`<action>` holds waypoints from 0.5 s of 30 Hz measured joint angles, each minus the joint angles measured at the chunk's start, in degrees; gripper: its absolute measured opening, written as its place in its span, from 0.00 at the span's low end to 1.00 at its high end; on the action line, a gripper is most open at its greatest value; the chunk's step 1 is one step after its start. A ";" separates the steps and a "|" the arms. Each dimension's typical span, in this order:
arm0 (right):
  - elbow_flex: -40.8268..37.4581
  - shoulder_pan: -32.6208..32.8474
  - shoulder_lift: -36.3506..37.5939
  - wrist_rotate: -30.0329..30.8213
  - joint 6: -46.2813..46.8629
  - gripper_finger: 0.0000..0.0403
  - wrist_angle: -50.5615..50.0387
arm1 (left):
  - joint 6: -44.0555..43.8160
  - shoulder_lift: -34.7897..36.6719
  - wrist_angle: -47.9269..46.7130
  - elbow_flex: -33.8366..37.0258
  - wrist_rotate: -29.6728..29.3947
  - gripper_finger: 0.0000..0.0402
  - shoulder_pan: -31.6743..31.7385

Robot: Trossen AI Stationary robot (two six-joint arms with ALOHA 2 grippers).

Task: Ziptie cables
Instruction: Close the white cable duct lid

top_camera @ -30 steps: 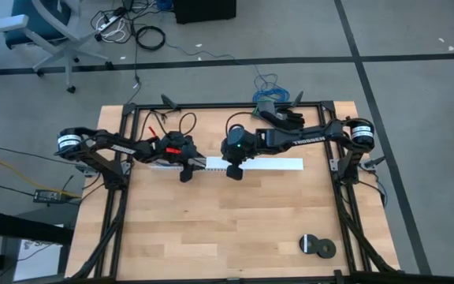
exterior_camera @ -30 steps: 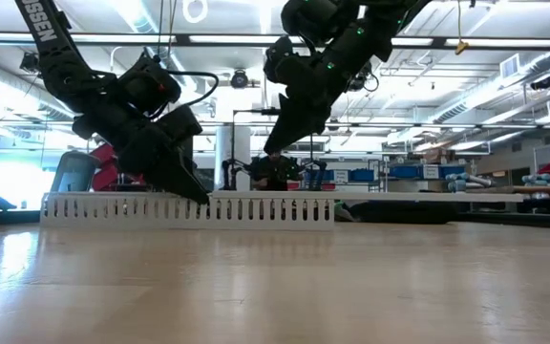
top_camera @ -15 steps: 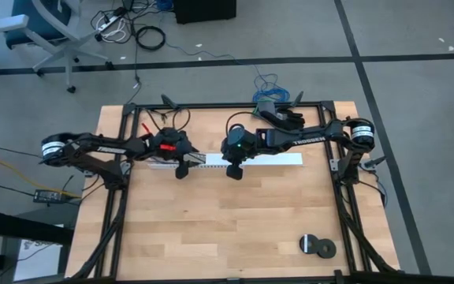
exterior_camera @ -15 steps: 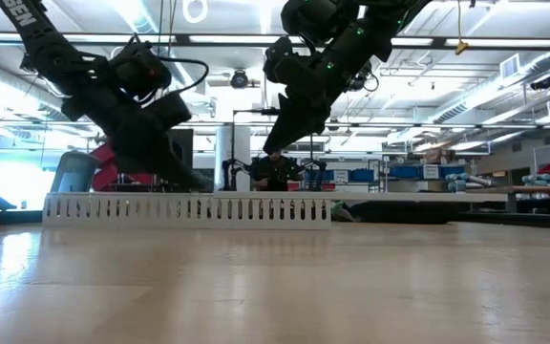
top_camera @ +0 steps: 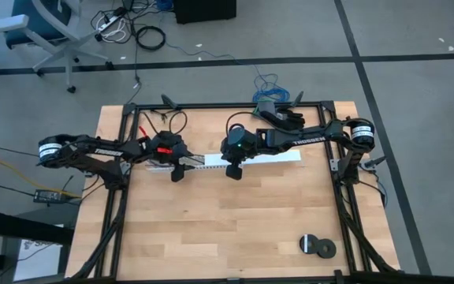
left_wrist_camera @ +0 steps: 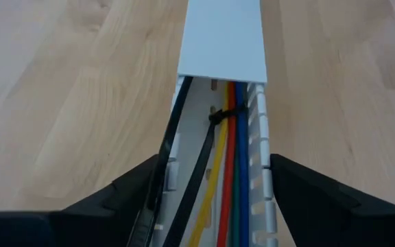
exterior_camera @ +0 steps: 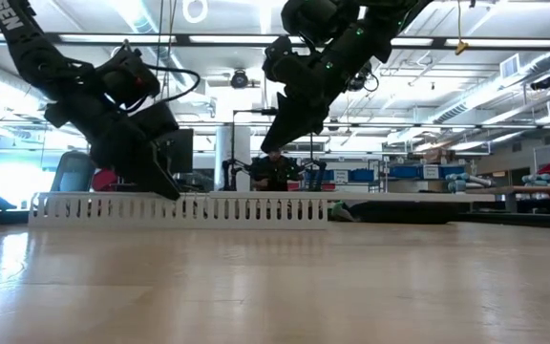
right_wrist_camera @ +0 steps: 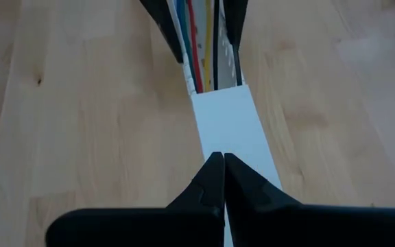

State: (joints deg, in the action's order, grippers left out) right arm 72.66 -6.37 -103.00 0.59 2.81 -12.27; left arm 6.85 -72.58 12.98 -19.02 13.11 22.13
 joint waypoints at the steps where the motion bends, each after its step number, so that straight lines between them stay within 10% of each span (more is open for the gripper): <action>1: 0.00 0.00 0.00 -0.02 0.00 0.00 0.01 | 0.01 0.02 0.12 0.23 -0.33 0.67 0.00; 15: -0.04 -0.55 -0.02 -0.27 0.24 0.00 1.32 | 0.39 -0.13 0.78 0.62 -1.07 0.50 0.00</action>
State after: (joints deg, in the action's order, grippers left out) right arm 72.62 -6.92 -103.02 0.32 3.05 -10.96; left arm 7.25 -72.71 13.76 -18.39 12.03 22.13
